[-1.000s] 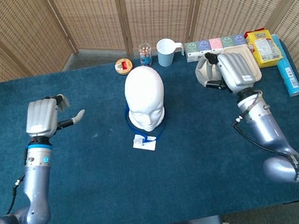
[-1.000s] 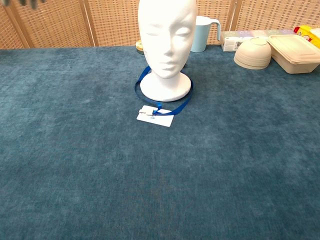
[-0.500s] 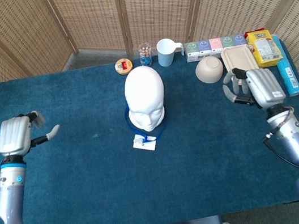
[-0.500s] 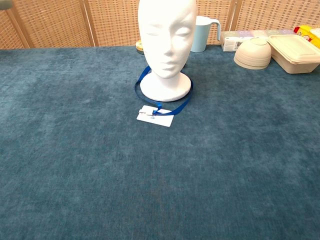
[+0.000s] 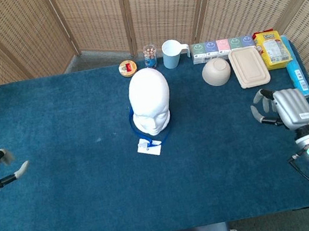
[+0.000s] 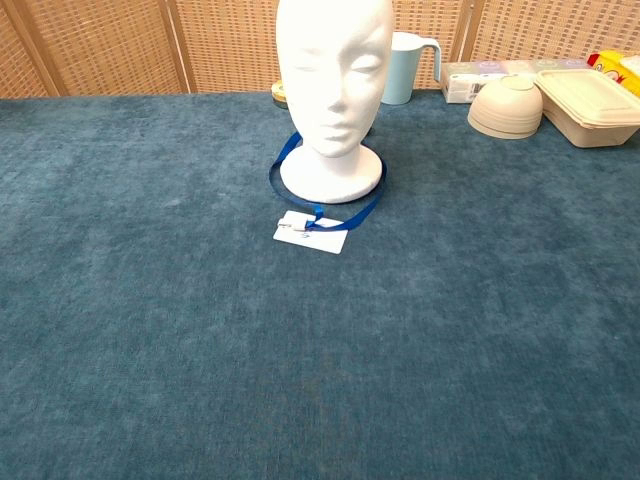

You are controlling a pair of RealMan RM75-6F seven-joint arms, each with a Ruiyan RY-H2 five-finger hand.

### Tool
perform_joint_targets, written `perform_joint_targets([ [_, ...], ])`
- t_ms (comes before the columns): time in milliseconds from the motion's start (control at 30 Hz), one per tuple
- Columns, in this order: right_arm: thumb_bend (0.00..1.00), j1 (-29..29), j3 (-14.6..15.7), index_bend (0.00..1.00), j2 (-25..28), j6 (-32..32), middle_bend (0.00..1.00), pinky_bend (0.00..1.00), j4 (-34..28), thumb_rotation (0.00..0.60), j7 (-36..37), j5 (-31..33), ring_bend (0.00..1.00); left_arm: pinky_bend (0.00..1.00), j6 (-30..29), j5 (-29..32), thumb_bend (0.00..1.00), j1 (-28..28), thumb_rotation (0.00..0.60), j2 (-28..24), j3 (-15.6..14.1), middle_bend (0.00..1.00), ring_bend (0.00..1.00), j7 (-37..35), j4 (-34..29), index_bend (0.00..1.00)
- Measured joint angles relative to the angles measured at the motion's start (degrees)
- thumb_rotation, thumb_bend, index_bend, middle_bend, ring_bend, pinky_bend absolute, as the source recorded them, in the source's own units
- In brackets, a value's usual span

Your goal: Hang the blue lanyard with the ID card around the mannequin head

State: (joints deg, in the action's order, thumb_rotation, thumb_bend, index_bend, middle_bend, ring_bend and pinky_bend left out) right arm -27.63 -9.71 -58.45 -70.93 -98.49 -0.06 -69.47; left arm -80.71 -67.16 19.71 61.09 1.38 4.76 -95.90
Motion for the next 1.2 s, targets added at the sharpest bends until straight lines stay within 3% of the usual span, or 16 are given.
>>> perform_joint_targets([
  [367, 0.48, 5.2, 2.7, 0.47, 0.4, -4.8, 0.64, 0.63, -2.3, 0.224, -3.4, -2.7, 0.67, 0.48, -3.3, -5.1, 0.17, -5.8, 0.153, 1.3, -2.1, 0.55, 0.46, -4.9, 3.6, 0.50],
  [600, 0.48, 10.4, 5.0, 0.47, -0.6, -11.3, 0.64, 0.63, -5.6, 0.225, -8.8, -4.1, 0.67, 0.47, -8.3, -11.0, 0.17, -10.6, 0.153, 2.4, -4.4, 0.55, 0.46, -6.2, 5.2, 0.50],
  [1200, 0.48, 20.2, 9.2, 0.48, 0.4, -18.3, 0.64, 0.63, -9.2, 0.227, -9.8, -9.4, 0.67, 0.46, -12.7, -17.2, 0.17, -18.8, 0.152, 2.8, -8.0, 0.55, 0.46, -5.0, 1.2, 0.50],
])
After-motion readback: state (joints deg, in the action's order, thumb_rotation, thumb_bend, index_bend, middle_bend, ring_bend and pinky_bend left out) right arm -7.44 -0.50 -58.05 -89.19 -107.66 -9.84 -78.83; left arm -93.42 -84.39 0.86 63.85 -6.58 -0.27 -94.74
